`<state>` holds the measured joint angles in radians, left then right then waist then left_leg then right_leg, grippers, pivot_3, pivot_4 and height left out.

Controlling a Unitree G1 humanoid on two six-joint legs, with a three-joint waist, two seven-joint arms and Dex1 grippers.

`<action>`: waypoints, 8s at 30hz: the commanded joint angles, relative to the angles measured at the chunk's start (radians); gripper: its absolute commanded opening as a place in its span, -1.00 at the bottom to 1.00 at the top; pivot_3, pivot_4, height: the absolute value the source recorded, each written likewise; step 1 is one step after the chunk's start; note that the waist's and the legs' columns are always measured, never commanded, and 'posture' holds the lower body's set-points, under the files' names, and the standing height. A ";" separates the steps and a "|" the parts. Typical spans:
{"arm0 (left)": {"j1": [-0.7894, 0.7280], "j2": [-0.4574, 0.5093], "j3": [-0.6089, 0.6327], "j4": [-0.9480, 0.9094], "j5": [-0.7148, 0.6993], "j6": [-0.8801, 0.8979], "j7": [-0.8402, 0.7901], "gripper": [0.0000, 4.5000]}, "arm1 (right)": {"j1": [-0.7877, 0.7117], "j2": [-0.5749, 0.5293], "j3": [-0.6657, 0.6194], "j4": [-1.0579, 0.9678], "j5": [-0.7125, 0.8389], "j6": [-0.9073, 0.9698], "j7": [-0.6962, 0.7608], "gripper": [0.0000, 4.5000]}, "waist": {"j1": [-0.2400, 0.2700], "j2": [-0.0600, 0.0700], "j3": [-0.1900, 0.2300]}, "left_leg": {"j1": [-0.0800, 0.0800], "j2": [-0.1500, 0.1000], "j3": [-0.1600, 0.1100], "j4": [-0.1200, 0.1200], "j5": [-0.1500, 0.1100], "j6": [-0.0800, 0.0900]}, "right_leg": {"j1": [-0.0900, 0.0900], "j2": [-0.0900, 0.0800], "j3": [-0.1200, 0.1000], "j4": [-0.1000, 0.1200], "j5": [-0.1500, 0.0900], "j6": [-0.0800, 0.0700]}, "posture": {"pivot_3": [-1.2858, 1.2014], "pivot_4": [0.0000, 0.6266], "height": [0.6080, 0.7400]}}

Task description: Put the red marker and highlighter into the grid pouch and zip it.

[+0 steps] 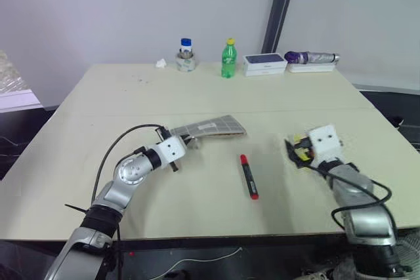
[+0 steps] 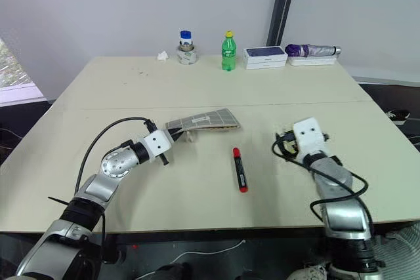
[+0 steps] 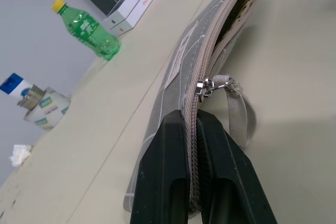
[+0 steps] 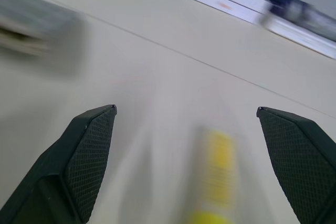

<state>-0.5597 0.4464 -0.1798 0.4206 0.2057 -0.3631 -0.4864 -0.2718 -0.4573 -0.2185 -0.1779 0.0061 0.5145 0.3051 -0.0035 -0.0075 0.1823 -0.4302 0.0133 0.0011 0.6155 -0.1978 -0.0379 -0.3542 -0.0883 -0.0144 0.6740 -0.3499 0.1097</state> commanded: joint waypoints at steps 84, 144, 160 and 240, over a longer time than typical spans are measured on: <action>-0.029 0.064 -0.087 -0.095 0.024 -0.133 -0.188 -1.00 | -0.240 -0.198 0.505 0.036 -0.074 -0.208 0.412 -0.61 | -0.008 -0.001 0.000 | 0.000 0.001 0.002 0.001 0.000 0.001 | -0.002 0.001 0.002 0.000 0.000 0.000 | 0.03 -0.52 1.00; 0.075 0.113 0.028 -0.151 -0.082 -0.033 -0.164 -1.00 | 0.091 -0.035 0.377 -0.357 0.118 0.455 0.067 0.14 | -0.005 -0.002 0.000 | 0.001 0.001 0.000 0.002 -0.001 0.001 | -0.001 0.000 0.003 0.006 0.000 0.000 | 0.03 -0.52 1.00; 0.058 0.067 0.011 -0.162 -0.130 0.008 -0.208 -1.00 | 0.079 -0.206 0.379 -0.279 0.069 0.007 0.273 -0.86 | -0.006 -0.002 0.000 | 0.001 0.001 0.001 0.003 -0.001 0.001 | -0.001 0.001 0.003 0.006 0.000 0.000 | 0.03 -0.52 1.00; -0.053 -0.043 -0.074 -0.088 0.018 -0.072 -0.126 -1.00 | -0.215 0.369 0.339 0.254 0.232 -0.093 0.222 0.98 | 0.012 -0.003 0.000 | 0.001 0.002 0.002 0.008 -0.001 0.002 | -0.001 0.001 0.004 0.008 0.000 0.000 | 0.03 -0.52 1.00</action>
<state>-0.6006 0.4042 -0.2586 0.3535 0.2289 -0.4201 -0.6259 -0.4672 -0.0956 0.1464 0.0828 0.2199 0.4346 0.5322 0.0086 -0.0100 0.1822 -0.4298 0.0148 0.0028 0.6233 -0.1992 -0.0357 -0.3555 -0.0874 -0.0107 0.6817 -0.3500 0.1096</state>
